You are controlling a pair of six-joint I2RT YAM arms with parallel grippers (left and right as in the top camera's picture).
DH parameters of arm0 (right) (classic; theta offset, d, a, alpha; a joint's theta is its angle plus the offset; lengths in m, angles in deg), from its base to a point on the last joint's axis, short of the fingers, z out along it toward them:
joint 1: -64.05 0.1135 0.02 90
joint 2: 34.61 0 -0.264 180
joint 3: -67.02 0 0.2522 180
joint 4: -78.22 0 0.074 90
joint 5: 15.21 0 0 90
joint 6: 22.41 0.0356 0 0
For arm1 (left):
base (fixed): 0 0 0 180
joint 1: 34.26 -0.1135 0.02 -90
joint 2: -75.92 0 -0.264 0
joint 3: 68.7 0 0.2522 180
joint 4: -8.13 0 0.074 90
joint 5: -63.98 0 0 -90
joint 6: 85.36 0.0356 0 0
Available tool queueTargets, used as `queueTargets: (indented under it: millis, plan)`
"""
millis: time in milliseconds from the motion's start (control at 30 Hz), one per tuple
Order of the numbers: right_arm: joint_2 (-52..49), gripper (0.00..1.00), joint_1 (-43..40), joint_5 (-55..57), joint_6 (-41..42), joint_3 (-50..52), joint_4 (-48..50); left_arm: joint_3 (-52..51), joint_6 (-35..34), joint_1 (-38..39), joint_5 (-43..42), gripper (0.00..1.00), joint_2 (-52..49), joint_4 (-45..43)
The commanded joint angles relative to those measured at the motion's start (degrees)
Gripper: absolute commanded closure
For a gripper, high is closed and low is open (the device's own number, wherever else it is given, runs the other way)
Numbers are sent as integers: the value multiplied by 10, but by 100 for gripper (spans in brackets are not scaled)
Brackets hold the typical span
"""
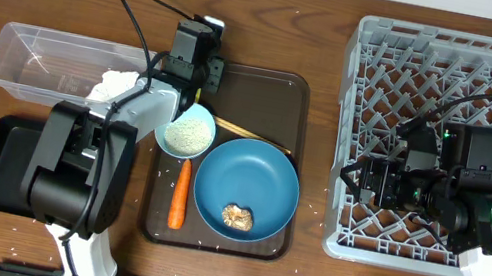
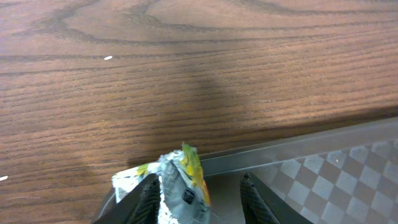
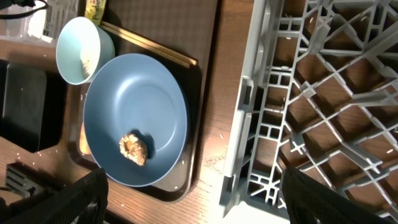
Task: Sort waste into correct bins and load items into the dishwasher rack
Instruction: 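Grasp the yellow snack wrapper with the left gripper and drop it in the clear bin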
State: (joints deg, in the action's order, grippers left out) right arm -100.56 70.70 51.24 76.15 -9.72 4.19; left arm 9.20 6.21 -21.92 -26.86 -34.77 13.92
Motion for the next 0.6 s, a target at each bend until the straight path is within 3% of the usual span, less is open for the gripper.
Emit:
queueTargets:
  millis: [0, 167, 333, 567]
  plan:
    - [0, 18, 9, -3, 7, -7, -1, 0, 3, -1, 9, 57, -12, -3]
    - [0, 19, 9, -3, 7, -7, -7, 0, 3, -1, 8, 57, -26, -3]
    - [0, 19, 9, -3, 7, -7, -9, 0, -16, 0, -18, 94, -20, 17]
    - [0, 19, 9, -5, 6, -7, -11, 0, -27, 0, -44, 94, 94, 90]
